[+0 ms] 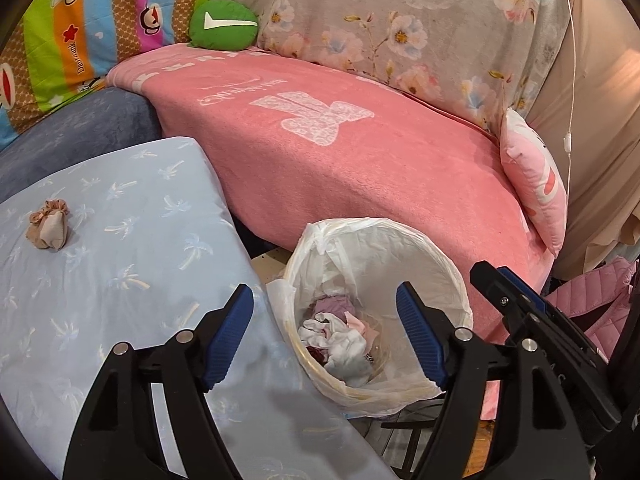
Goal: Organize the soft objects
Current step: 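Carry the white sock and grey pouch over the bin and open both grippers, then move both tools back to the table toward the beige sock bundle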
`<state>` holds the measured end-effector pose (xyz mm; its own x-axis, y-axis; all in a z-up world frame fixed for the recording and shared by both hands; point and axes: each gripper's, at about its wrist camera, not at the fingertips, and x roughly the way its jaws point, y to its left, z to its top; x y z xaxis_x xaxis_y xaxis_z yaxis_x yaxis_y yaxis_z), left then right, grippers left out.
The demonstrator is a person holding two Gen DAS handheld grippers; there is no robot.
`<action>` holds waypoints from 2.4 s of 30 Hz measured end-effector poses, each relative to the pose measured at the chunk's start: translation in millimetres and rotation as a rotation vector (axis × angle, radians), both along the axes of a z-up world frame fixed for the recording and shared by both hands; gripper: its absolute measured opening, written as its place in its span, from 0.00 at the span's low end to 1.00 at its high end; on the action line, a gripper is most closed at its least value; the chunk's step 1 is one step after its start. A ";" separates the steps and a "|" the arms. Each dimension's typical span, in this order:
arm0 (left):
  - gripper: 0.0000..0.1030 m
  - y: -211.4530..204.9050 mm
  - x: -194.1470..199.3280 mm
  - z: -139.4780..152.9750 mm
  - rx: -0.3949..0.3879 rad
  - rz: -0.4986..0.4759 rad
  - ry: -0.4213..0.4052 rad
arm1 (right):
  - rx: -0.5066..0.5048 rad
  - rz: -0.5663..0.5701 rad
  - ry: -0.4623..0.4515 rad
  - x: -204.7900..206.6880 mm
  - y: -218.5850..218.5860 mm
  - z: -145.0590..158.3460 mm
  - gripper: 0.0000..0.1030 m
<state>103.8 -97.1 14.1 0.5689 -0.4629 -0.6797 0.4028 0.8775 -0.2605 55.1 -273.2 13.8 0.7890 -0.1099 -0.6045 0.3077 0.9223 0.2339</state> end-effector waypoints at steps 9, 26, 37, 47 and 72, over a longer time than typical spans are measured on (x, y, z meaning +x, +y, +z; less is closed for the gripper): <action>0.69 21.5 6.4 -4.9 -0.004 0.043 0.006 | -0.016 0.060 0.015 7.3 28.5 -2.5 0.35; 0.73 82.3 13.5 -13.3 -0.035 0.170 0.028 | -0.043 0.173 0.060 22.1 91.6 -10.9 0.36; 0.75 148.4 19.2 -19.7 -0.034 0.292 0.032 | -0.066 0.268 0.081 37.3 153.1 -14.1 0.41; 0.80 226.0 24.8 -28.2 -0.035 0.426 0.045 | -0.093 0.374 0.104 61.3 222.5 -18.9 0.41; 0.80 330.5 119.1 -46.7 -0.085 0.533 0.103 | -0.062 0.568 0.134 179.9 348.1 -55.1 0.42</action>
<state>222.8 233.4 -32.6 0.6718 -0.1842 -0.7175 -0.1235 0.9272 -0.3536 235.0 74.9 -41.3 0.6517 0.2695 -0.7090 -0.2156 0.9620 0.1675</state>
